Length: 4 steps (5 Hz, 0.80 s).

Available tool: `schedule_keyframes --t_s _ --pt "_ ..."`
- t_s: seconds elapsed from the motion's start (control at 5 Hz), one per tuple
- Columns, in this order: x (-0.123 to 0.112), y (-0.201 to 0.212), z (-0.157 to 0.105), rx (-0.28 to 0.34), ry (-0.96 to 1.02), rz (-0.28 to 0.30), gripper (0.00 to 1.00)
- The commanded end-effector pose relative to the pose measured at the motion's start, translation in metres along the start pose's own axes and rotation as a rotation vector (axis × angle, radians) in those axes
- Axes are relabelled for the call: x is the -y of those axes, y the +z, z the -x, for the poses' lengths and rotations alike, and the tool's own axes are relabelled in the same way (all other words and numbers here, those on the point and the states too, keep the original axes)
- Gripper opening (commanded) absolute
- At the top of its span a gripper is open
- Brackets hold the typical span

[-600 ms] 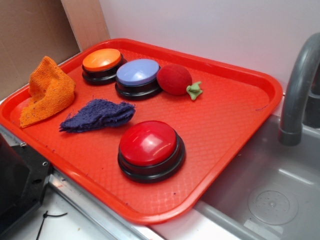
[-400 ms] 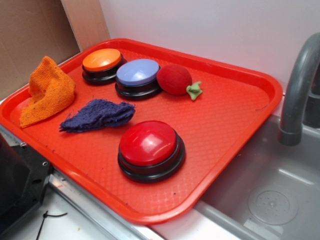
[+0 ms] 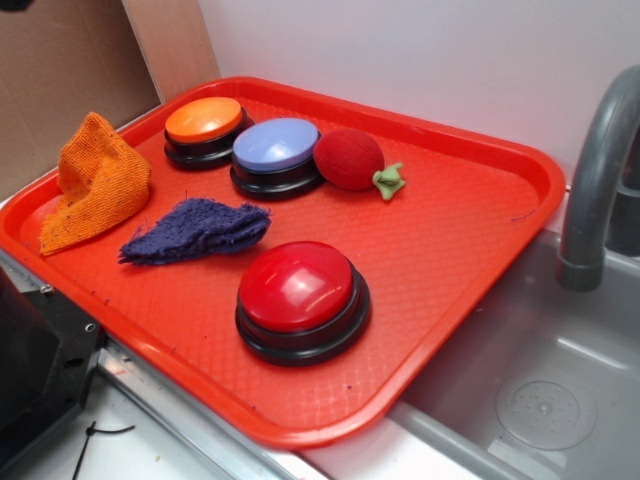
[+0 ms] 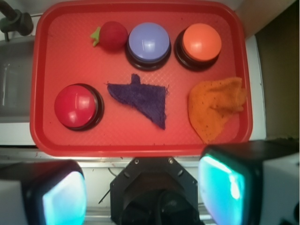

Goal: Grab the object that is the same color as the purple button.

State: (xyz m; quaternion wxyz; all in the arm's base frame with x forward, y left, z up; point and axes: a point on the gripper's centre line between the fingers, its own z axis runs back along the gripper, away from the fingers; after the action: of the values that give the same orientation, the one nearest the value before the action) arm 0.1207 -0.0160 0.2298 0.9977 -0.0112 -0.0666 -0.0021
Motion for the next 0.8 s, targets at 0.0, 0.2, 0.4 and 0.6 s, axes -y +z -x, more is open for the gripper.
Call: schedule_keyframes --t_s 0.0,0.2,0.4,0.6 --pt "-0.013 -0.041 -0.012 0.018 -0.139 -0.041 1.0" --pt "-0.022 -0.063 -0.017 0.032 -0.228 0.03 1.0" --pt "-0.034 -0.092 -0.034 0.091 -0.372 -0.013 1.0" --pt "-0.039 -0.125 -0.043 0.119 -0.494 0.01 1.0"
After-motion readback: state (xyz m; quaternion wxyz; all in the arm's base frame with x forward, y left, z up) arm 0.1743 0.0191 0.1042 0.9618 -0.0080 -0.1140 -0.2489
